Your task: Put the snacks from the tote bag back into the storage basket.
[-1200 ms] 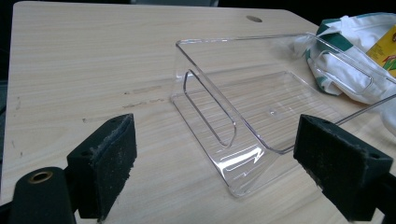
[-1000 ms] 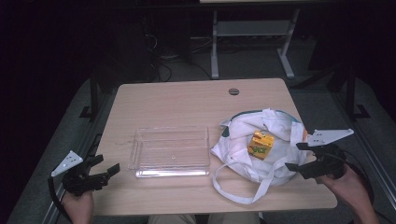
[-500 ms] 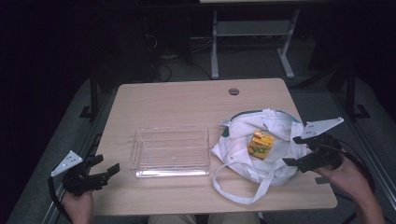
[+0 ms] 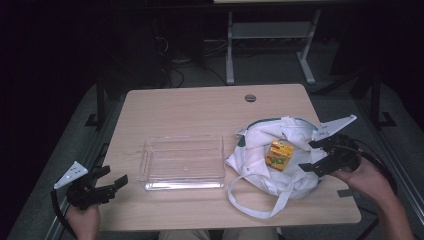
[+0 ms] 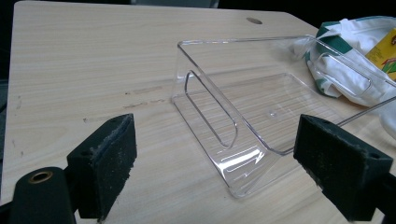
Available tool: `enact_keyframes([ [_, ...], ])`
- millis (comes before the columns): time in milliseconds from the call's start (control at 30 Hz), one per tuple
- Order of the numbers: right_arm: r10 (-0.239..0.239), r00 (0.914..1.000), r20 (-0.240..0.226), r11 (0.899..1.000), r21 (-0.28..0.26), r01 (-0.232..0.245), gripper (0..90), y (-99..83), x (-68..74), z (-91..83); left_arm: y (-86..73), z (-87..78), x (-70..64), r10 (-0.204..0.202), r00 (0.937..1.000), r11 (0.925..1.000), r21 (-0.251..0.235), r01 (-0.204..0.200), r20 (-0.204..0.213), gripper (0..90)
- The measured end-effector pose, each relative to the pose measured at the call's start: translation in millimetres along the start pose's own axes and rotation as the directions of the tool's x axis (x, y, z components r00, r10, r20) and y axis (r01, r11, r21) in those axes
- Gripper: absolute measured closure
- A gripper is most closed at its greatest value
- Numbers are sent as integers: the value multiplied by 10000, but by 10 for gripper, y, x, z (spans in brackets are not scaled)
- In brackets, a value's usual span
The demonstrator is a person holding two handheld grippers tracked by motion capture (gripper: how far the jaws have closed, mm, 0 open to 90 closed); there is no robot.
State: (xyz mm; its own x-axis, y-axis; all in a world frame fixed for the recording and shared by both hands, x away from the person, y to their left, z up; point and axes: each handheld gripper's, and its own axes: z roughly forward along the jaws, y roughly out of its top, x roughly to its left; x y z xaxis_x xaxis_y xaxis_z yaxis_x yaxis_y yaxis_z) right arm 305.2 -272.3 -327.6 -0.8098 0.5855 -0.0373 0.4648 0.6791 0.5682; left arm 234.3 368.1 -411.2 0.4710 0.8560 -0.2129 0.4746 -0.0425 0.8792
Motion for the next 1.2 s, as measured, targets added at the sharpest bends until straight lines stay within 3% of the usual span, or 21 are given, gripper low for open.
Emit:
enact_keyframes([
  [800, -635, 9977, -254, 9967, 496, 647, 167, 352, -87, 141, 4, -1, 2, 18, 10000, 10000, -62, -17, 31, 127],
  [1200, -859, 9947, -570, 9926, 805, 904, 167, 514, -125, 349, 3, -3, 4, -17, 10000, 9999, -98, 18, 53, 127],
])
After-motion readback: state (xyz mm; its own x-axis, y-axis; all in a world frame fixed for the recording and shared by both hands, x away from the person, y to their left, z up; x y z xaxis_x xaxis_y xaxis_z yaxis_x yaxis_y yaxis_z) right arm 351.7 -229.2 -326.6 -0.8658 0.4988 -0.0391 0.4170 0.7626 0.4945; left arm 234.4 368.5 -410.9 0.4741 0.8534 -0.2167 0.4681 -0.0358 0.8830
